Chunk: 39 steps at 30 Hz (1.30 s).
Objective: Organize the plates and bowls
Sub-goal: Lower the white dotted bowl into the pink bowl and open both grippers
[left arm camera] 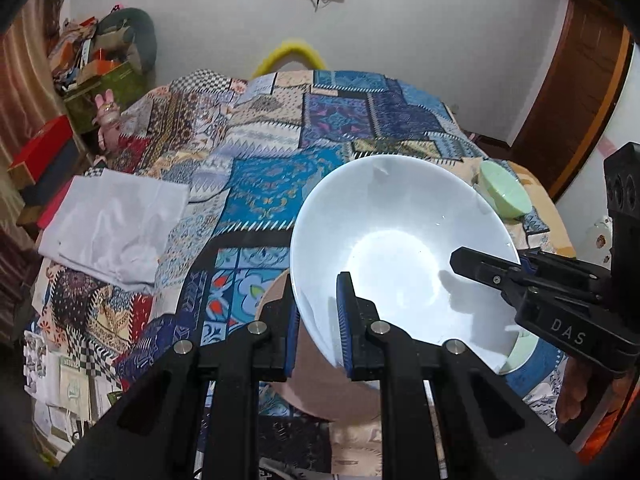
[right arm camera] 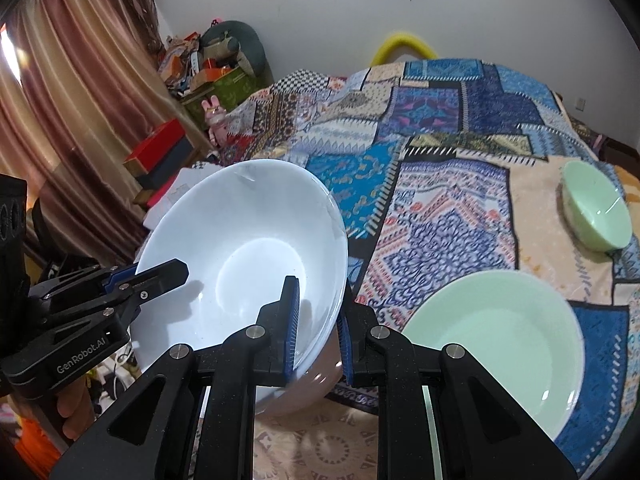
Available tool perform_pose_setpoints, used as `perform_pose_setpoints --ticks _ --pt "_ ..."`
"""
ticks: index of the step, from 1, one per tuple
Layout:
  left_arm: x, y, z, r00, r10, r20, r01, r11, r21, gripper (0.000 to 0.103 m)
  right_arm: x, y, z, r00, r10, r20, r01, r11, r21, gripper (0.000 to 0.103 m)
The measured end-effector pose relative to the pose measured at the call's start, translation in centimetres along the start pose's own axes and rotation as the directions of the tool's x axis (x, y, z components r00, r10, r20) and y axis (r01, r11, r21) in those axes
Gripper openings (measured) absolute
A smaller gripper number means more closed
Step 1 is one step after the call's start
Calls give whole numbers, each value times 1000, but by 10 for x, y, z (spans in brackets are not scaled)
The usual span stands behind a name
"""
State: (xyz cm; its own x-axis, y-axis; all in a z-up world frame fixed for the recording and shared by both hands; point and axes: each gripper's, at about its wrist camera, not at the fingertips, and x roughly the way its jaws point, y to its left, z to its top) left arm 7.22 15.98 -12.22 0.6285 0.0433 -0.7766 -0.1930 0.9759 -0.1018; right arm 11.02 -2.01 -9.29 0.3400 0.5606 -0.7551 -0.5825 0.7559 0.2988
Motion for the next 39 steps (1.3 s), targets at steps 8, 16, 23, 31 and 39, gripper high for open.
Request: perform_pose_setpoints --ticks 8,16,23,31,39 --pt "18 14 -22 999 24 -37 -25 1000 -6 17 24 5 -19 998 13 -60 -12 1000 22 16" --pt "40 31 -37 994 -29 -110 20 997 -75 17 39 5 -32 994 19 -109 -13 999 50 17" --pt "50 31 -44 992 -2 -124 -6 998 -62 17 48 3 -36 991 19 -129 -12 999 50 17" --pt "58 38 -45 990 -20 -138 9 997 -80 17 55 5 -38 990 6 -141 -2 999 34 17" --pt "62 39 -44 989 -20 -146 10 997 -73 15 52 8 -38 990 -34 -135 32 999 -13 20"
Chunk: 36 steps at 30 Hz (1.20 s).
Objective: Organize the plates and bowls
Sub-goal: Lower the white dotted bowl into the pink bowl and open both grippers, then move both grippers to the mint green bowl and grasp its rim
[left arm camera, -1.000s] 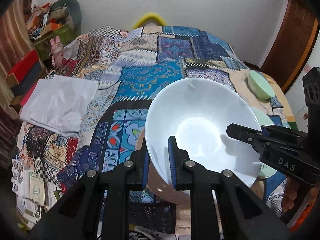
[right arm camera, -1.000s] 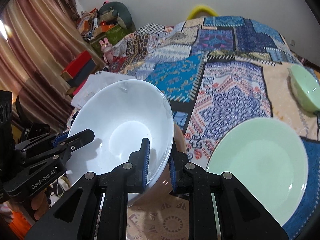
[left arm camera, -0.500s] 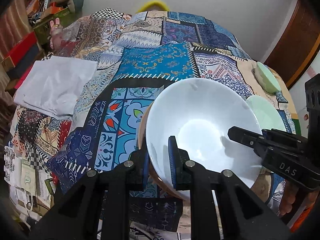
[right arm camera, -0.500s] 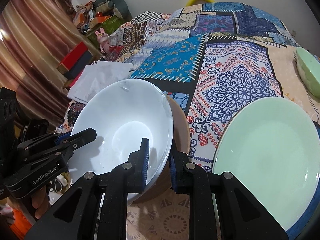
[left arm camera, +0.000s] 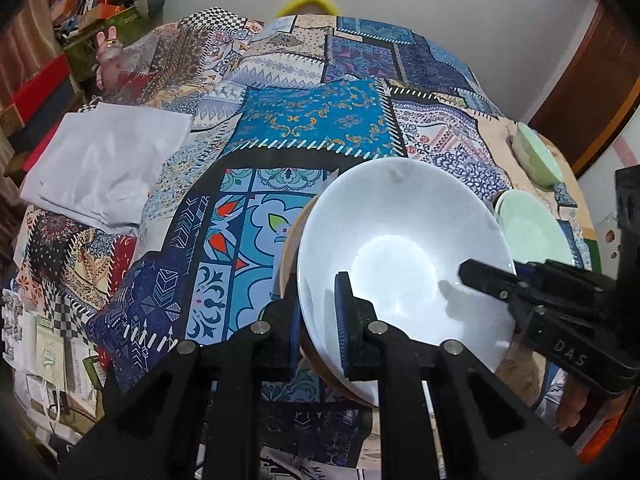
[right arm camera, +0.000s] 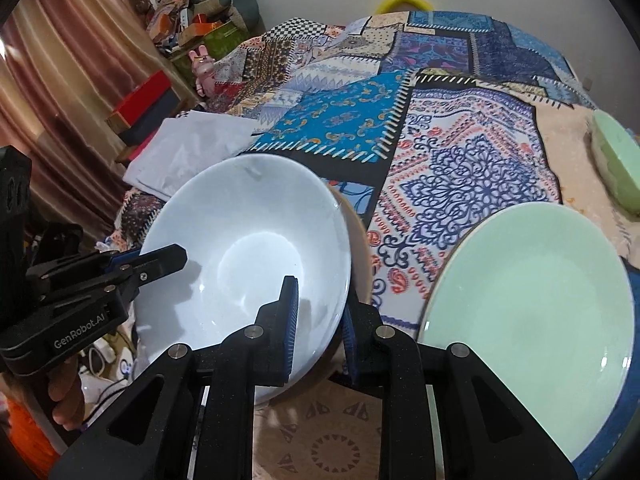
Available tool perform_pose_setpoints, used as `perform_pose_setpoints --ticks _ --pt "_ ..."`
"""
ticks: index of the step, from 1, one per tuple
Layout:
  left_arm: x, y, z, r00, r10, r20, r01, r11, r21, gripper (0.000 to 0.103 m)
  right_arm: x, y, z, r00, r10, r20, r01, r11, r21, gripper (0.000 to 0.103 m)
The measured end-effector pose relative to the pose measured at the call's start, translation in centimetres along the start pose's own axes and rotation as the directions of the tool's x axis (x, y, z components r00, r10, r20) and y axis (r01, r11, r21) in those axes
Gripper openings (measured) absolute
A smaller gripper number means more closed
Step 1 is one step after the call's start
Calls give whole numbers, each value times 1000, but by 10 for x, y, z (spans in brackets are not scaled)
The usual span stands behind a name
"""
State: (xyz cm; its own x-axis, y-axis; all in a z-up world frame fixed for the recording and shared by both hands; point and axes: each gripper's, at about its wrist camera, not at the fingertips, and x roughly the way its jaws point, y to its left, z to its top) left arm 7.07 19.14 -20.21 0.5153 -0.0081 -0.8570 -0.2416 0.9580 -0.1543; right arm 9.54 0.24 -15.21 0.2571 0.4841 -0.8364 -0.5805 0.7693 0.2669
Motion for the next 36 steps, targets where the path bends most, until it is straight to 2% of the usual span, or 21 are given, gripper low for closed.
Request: perform_pose_setpoints --ticks 5,12,16,18,20,24,27,28,34,36 --pt "6 3 0 999 -35 -30 34 999 -24 15 -2 -7 1 1000 21 6 -21 999 24 20" --pt "0 -13 0 999 28 -42 -26 999 47 15 -4 -9 -3 1000 30 -5 -29 999 29 20" --pt "-11 -17 3 998 64 -8 -64 996 66 16 -16 -10 -5 1000 16 23 -17 1000 17 23" --pt "-20 -20 5 999 51 11 -52 996 75 21 -25 -10 -5 999 20 46 -21 1000 8 29" --pt "-29 -26 8 998 52 36 -54 995 81 32 -37 -12 -5 997 16 74 -16 1000 6 33" --pt "-46 -45 14 993 68 92 -79 990 118 33 -59 -19 -4 992 -5 129 4 1000 10 39" --pt "-58 -61 16 991 52 124 -68 989 133 47 -75 -29 -5 986 -18 163 14 1000 22 42" --pt "-63 -69 17 989 48 142 -68 988 140 53 -83 -36 -6 984 -26 177 21 999 28 45" --pt "-74 -108 25 982 17 189 -50 984 171 70 -113 -70 -8 970 -81 228 69 996 58 53" --pt "-73 -120 30 982 3 191 -38 984 177 70 -121 -84 -7 966 -103 238 89 993 72 55"
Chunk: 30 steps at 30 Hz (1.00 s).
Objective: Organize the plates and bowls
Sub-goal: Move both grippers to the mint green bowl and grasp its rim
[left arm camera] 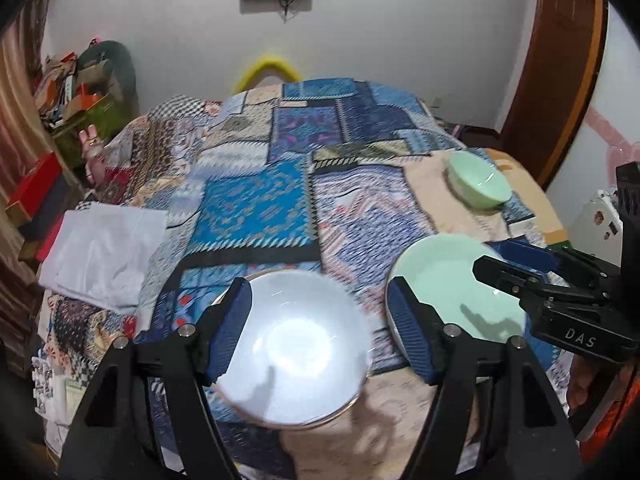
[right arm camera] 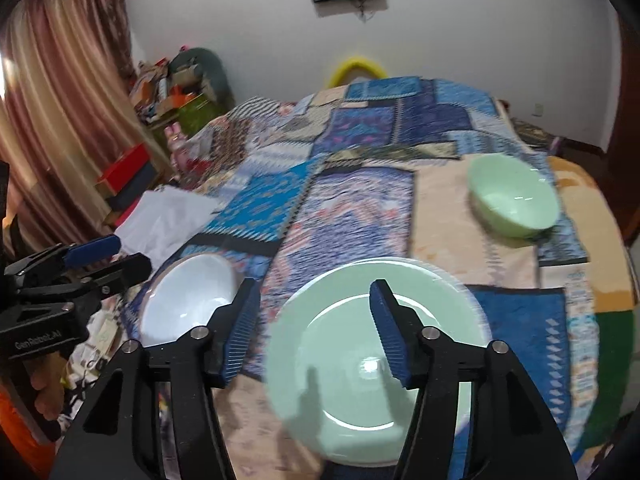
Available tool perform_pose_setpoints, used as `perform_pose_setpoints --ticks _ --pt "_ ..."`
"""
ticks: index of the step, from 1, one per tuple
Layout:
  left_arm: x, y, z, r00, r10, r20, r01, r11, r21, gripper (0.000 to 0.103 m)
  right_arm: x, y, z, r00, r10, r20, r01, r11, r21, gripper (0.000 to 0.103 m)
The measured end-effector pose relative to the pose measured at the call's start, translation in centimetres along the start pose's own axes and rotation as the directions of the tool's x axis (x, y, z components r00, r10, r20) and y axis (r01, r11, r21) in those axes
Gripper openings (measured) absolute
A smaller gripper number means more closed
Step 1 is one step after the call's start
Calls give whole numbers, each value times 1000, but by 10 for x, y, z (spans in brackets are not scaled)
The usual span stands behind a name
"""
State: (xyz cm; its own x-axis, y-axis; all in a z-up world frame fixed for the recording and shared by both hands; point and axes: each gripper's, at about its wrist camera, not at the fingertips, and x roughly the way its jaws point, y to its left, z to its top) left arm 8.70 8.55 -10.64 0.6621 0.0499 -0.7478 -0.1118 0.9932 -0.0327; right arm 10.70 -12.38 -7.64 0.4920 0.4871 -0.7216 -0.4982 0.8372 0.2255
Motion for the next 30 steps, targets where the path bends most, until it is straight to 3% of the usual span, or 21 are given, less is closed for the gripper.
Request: perform_pose_setpoints --ticks 6,12,19,26,30 --pt "16 -36 26 999 -34 9 34 999 10 79 -20 -48 10 996 -82 37 81 996 32 61" --pt "44 -66 57 997 -74 -6 74 997 24 80 -28 -98 21 981 -181 71 175 981 88 61" --pt "85 -95 93 995 -98 -20 99 994 50 80 -17 -154 32 961 -271 62 259 953 160 61" --pt "145 -119 114 990 -104 -92 111 991 79 80 14 -202 34 956 -294 12 283 928 243 61" --pt "181 -129 118 983 -108 -150 123 988 92 80 35 -225 33 963 -268 -31 265 918 295 47"
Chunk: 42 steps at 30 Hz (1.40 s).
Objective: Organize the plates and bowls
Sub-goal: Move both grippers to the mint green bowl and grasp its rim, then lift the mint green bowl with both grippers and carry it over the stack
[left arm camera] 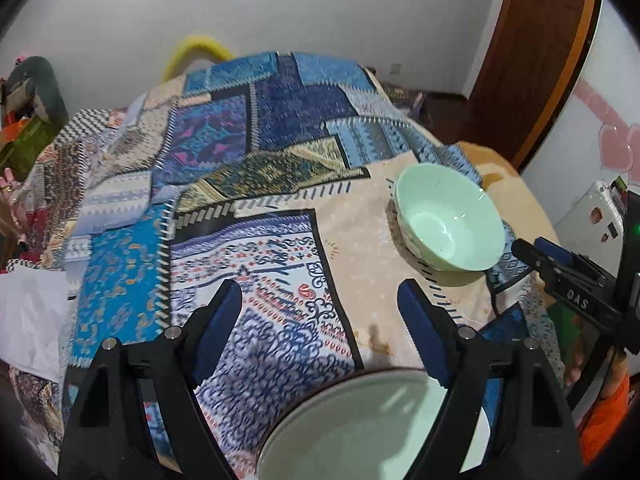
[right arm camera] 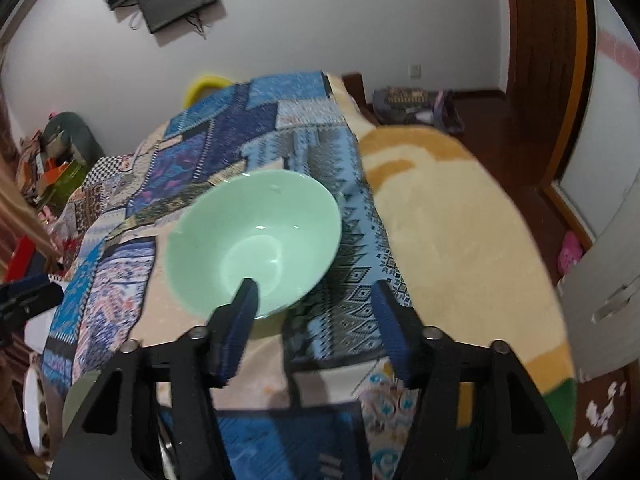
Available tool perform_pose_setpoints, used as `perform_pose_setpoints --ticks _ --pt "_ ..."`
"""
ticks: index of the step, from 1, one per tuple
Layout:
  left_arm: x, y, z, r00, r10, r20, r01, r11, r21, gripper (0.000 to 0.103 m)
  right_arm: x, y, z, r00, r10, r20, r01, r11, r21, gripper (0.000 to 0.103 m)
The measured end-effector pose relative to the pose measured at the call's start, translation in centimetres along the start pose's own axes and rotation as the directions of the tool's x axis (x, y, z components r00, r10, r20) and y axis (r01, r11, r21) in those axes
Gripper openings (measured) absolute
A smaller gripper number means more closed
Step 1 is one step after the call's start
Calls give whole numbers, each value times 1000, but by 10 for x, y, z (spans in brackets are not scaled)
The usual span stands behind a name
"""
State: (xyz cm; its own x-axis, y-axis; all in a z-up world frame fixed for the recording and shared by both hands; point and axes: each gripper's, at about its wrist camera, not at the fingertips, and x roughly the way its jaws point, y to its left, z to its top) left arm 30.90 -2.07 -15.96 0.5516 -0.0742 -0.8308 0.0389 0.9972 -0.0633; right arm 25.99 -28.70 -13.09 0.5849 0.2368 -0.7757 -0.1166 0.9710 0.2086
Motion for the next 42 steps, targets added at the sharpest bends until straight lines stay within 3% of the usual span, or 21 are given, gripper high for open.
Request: perform_pose_setpoints --ticks 3,8,12,15,22,28,31,38,40,42 --pt "21 -2 5 1000 -4 -31 4 1000 13 80 17 -5 5 999 17 -34 -17 1000 19 38" --pt "45 -7 10 998 -4 -61 6 999 37 80 35 -2 10 997 32 -65 -32 999 2 34" --pt "54 -10 13 997 -22 -71 24 999 31 80 53 0 14 992 56 -109 -57 998 -4 22" --pt "58 -12 15 997 -34 -70 36 999 25 80 55 2 11 993 52 -110 -55 998 -23 21" --pt "66 -12 15 992 -81 -98 79 997 -24 80 43 13 1 981 134 -141 -146 987 -72 20" --pt "73 -19 10 989 -81 -121 81 997 -5 79 38 32 -7 970 173 -173 -195 973 -121 20" --pt "79 -24 6 988 -73 -139 75 997 11 68 36 40 -10 970 168 -173 -194 970 -145 20" --pt "101 -33 -5 976 -85 -202 95 995 43 29 41 42 -10 970 165 -180 -189 974 -126 20" --pt "102 -35 -7 971 -123 -204 136 989 52 24 41 43 -9 971 160 -177 -183 976 -122 20" --pt "101 -38 -7 974 -116 -195 130 989 63 23 39 45 -11 973 148 -175 -172 977 -128 20"
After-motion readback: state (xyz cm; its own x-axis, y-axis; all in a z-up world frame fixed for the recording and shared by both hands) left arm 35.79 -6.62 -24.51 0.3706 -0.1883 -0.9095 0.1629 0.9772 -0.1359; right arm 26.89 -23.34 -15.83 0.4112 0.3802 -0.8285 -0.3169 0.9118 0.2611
